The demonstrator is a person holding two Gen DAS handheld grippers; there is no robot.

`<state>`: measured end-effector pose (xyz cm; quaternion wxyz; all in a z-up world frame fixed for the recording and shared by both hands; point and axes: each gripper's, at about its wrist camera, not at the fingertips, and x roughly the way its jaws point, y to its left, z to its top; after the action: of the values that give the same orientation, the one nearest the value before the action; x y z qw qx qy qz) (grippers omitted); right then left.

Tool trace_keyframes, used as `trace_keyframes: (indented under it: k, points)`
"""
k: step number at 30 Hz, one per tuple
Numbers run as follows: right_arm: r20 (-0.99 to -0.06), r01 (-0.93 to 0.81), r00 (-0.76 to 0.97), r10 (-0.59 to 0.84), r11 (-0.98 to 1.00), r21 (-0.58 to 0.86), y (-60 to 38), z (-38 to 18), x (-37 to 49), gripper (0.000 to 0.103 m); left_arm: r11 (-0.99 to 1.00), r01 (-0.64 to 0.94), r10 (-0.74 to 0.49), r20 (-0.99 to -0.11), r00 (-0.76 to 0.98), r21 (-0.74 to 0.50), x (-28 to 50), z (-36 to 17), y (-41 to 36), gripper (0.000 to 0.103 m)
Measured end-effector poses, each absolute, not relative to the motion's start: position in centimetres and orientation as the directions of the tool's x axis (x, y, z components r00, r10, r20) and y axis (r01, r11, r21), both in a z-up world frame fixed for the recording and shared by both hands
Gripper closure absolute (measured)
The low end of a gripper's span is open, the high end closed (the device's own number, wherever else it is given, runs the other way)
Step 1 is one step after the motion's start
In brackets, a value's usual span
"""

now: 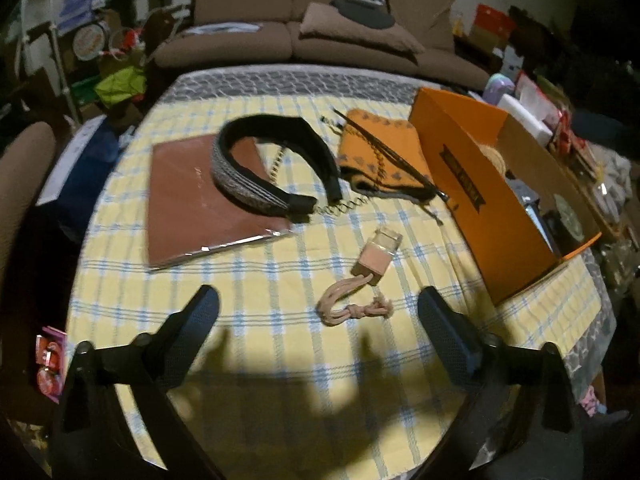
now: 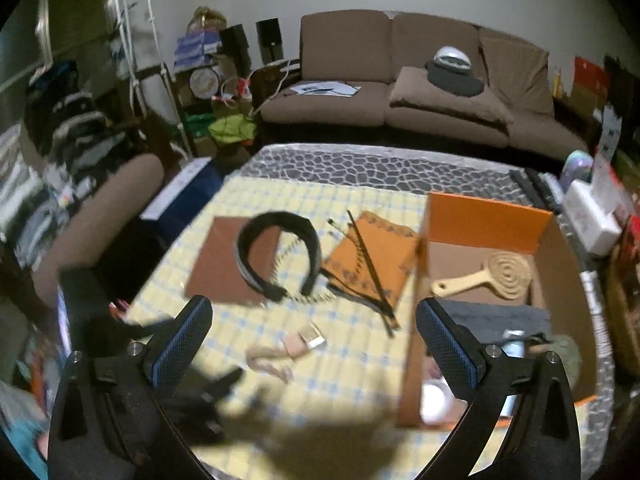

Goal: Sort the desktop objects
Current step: 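Move the left gripper to the glass perfume bottle and grasp its wooden cap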

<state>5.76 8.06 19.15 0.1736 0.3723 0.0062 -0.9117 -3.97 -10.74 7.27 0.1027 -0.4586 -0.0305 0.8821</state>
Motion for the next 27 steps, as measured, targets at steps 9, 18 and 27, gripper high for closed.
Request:
trace_keyframes:
  k: [9, 18, 27]
  points:
    - [-0.711, 0.218, -0.584, -0.391, -0.92, 0.327, 9.6, 17.1, 0.1, 0.0, -0.964, -0.224, 0.248, -0.803, -0.542, -0.146, -6.9, 5.2, -8.1, 0.009]
    - [-0.75, 0.176, -0.553, -0.363, -0.931, 0.321, 10.6, 14.4, -3.6, 0.0, -0.957, -0.266, 0.24, -0.829, -0.505, -0.115, -9.5, 2.7, -5.8, 0.026]
    - [-0.763, 0.189, -0.539, -0.357, -0.934, 0.303, 10.3, 13.0, -5.3, 0.0, -0.947, -0.318, 0.205, -0.849, -0.488, -0.046, -9.9, 1.4, -3.8, 0.045]
